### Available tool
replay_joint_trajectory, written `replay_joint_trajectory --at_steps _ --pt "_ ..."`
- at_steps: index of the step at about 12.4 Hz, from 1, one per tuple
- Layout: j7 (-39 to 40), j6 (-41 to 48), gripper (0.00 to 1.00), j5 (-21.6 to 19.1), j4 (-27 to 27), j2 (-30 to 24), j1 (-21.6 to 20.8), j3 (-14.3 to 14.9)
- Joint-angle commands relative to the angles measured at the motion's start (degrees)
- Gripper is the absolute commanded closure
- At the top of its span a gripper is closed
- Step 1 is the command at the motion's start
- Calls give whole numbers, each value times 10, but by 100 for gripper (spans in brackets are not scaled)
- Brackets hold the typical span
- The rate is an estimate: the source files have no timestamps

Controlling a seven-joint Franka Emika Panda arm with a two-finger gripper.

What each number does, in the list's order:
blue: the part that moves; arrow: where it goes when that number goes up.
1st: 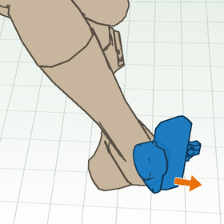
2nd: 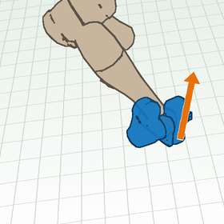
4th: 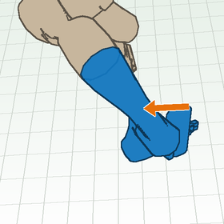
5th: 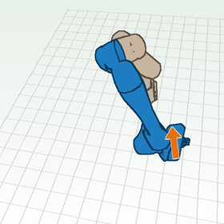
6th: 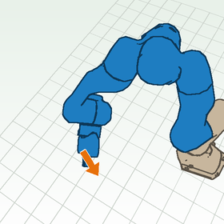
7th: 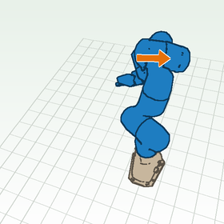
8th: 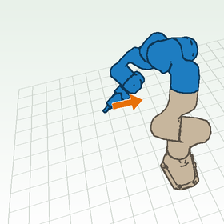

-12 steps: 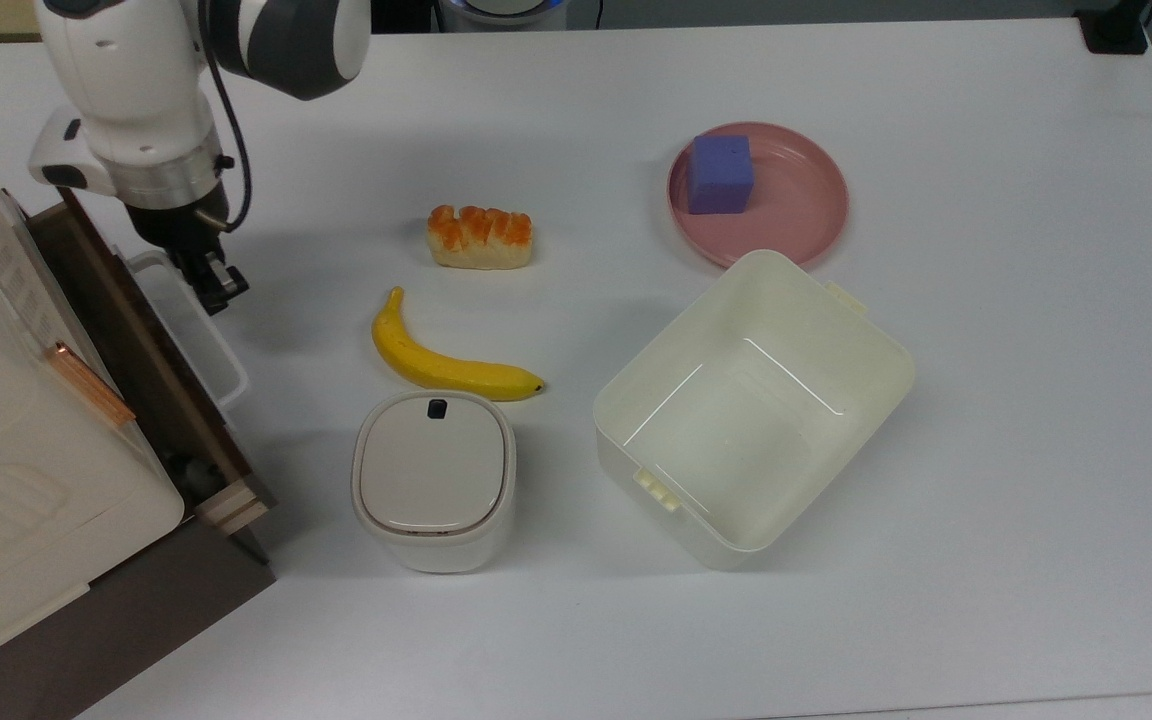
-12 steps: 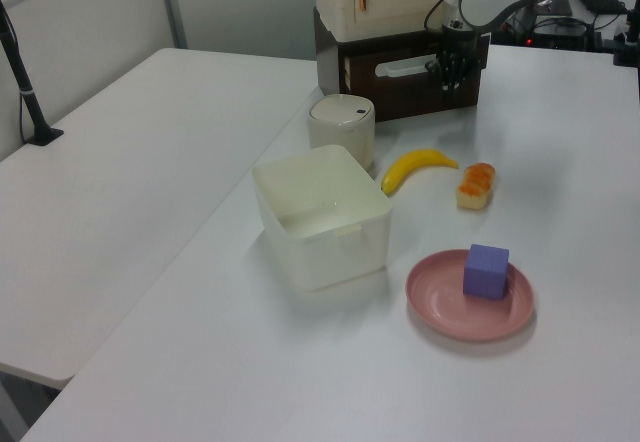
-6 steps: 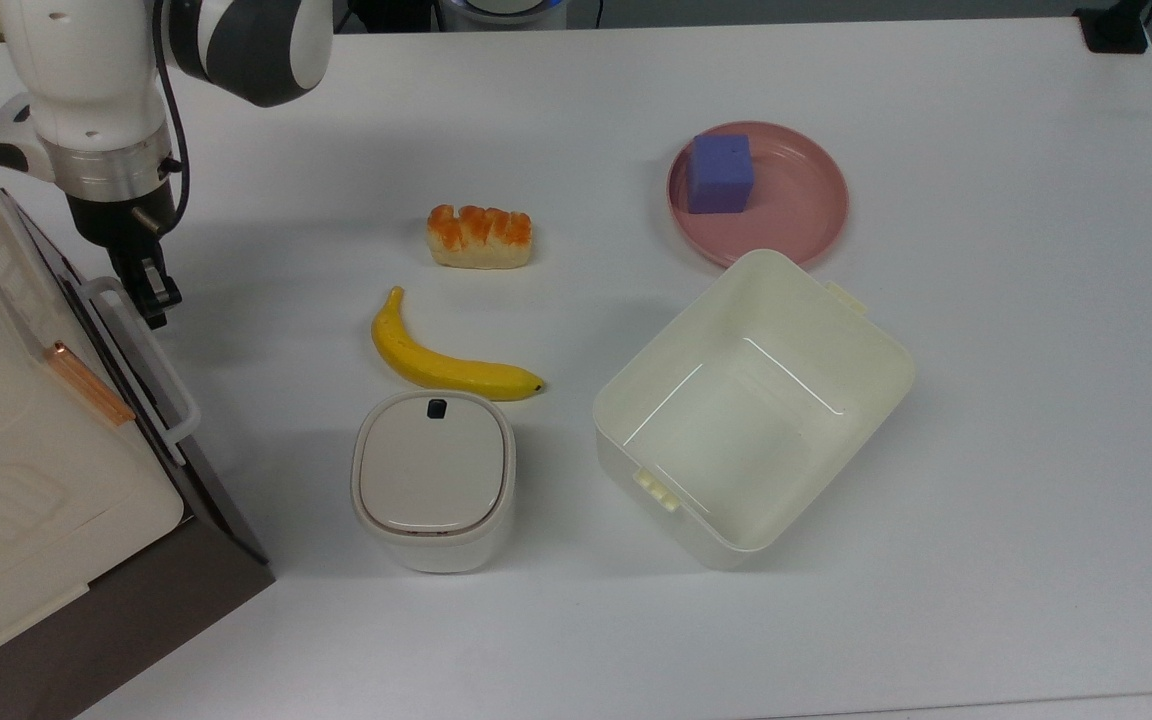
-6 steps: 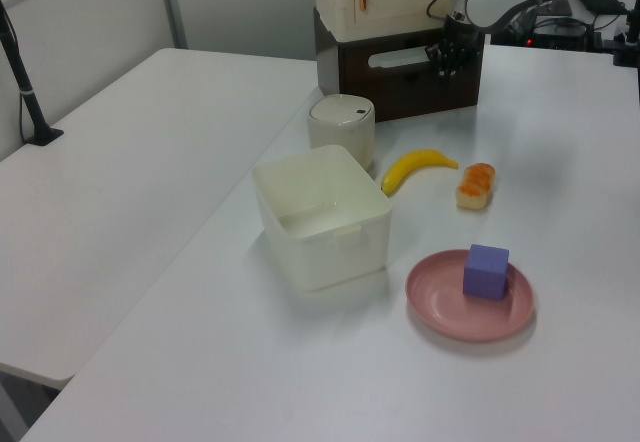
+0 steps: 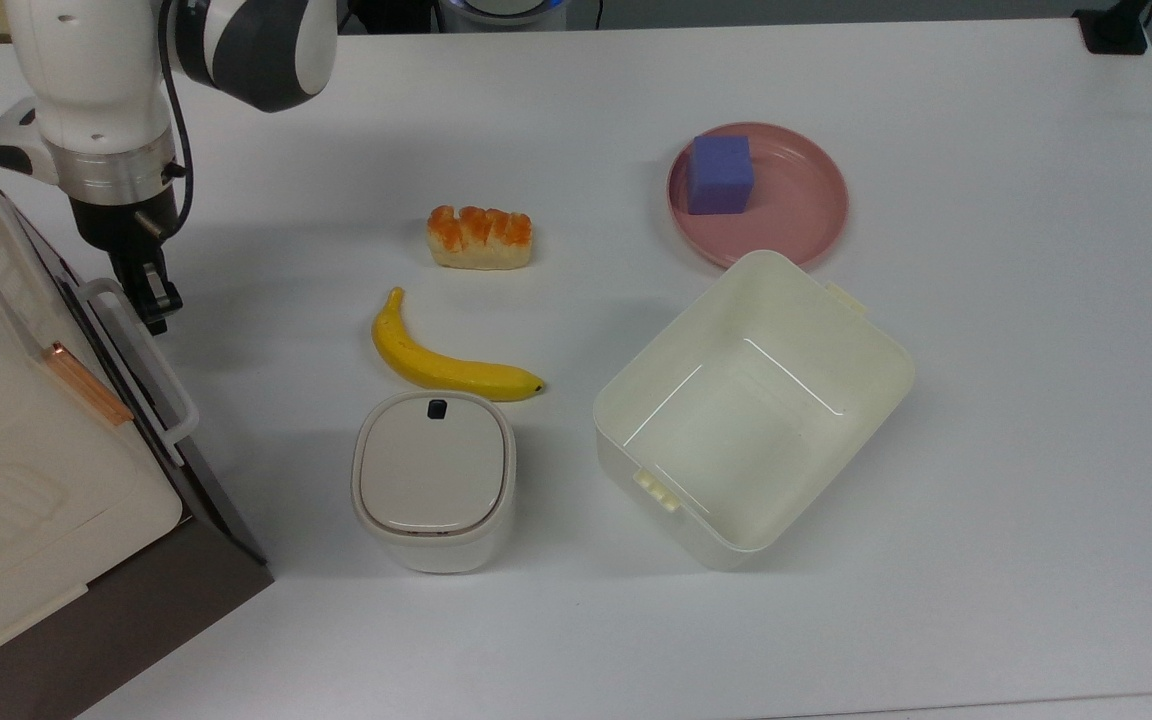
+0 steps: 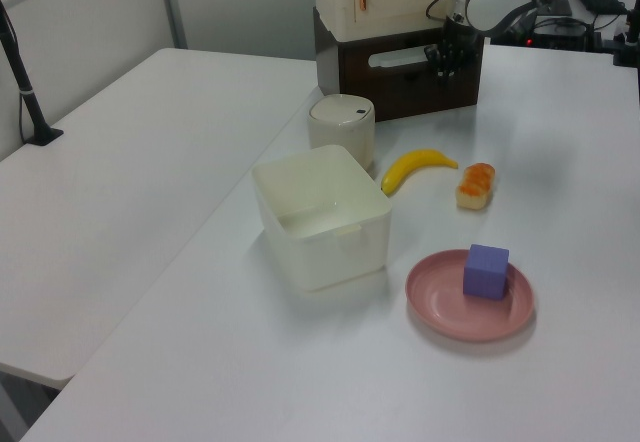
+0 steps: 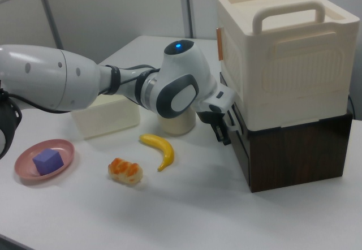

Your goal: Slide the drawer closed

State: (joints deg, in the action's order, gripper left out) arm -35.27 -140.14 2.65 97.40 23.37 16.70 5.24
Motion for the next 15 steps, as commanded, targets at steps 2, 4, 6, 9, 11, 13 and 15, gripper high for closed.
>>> replay_joint_trajectory --at_steps 2,4,6,9,11,13,15 --pt "8 120 100 9 -10 -45 -50 -6" --pt "34 231 100 8 -10 -81 -50 -42" --pt "115 349 100 -3 -19 -117 -50 -67" --pt "168 427 100 -48 -56 -176 -51 -80" --pt "227 454 100 -62 -57 -214 -51 -97" --pt "271 480 100 -76 -63 -247 -51 -117" --pt "302 535 23 -66 -91 -250 -51 -128"
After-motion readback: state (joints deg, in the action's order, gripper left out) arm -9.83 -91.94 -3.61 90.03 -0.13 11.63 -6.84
